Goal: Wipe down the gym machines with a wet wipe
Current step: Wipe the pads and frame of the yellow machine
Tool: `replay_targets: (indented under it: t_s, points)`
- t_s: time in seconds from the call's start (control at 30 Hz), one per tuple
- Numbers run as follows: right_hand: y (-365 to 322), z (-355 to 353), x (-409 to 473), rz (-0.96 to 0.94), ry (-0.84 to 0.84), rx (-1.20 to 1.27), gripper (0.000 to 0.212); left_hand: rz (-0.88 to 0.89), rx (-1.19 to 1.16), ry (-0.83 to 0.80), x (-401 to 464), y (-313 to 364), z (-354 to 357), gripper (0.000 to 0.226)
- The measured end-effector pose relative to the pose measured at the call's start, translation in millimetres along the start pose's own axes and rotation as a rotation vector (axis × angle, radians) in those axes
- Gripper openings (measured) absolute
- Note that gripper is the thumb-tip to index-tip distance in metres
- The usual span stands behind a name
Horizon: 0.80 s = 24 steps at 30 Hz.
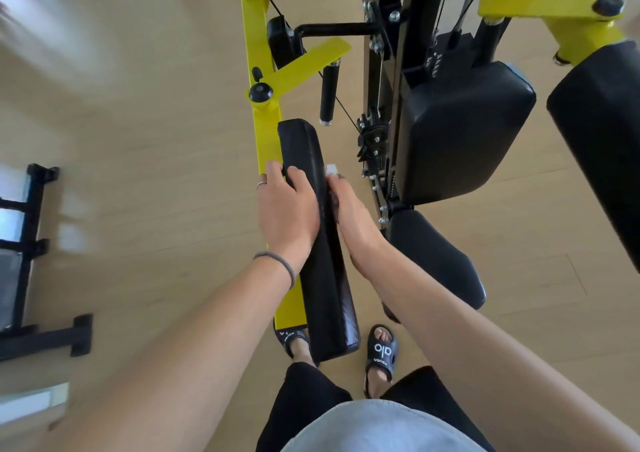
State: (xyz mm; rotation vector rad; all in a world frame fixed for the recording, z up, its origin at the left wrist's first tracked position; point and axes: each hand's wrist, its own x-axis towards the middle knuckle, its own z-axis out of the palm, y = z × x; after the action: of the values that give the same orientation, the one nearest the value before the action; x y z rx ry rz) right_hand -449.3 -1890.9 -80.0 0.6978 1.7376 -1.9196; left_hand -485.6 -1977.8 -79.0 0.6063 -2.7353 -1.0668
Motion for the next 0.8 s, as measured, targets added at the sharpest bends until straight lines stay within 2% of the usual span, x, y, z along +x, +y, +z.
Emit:
replay_targets:
  t_s: [0.17, 0.27, 0.4, 0.5, 0.67, 0.8]
  points:
    - [28.4, -5.2, -50.0, -0.23, -0.107, 0.038, 0.047, 0.018, -0.035, 0.001, 2.1, -1.4, 0.2, 0.018]
    - [3.9, -2.2, -9.2, -0.275, -0.052, -0.034, 0.048, 0.011, -0.022, -0.011, 1.7, 1.4, -0.4, 0.017]
    - [-33.7, 5.4, 73.8, -0.119, -0.049, -0.112, 0.058, -0.012, 0.017, -0.018, 2.2, 4.0, -0.3, 0.02]
    - [-33.0, 2.7, 119.6, -0.051, -0.152, 0.074, 0.065, -0.011, 0.015, -0.003, 2.4, 3.9, 0.5, 0.02]
    - [-14.1, -8.7, 133.2, 0.104, -0.192, 0.26, 0.065, -0.034, 0.032, -0.01, 1.5, 5.3, -0.3, 0.019]
    - [26.0, -5.8, 110.3, 0.272, -0.284, 0.298, 0.082, -0.024, 0.017, -0.009, 1.1, 4.6, -1.1, 0.02]
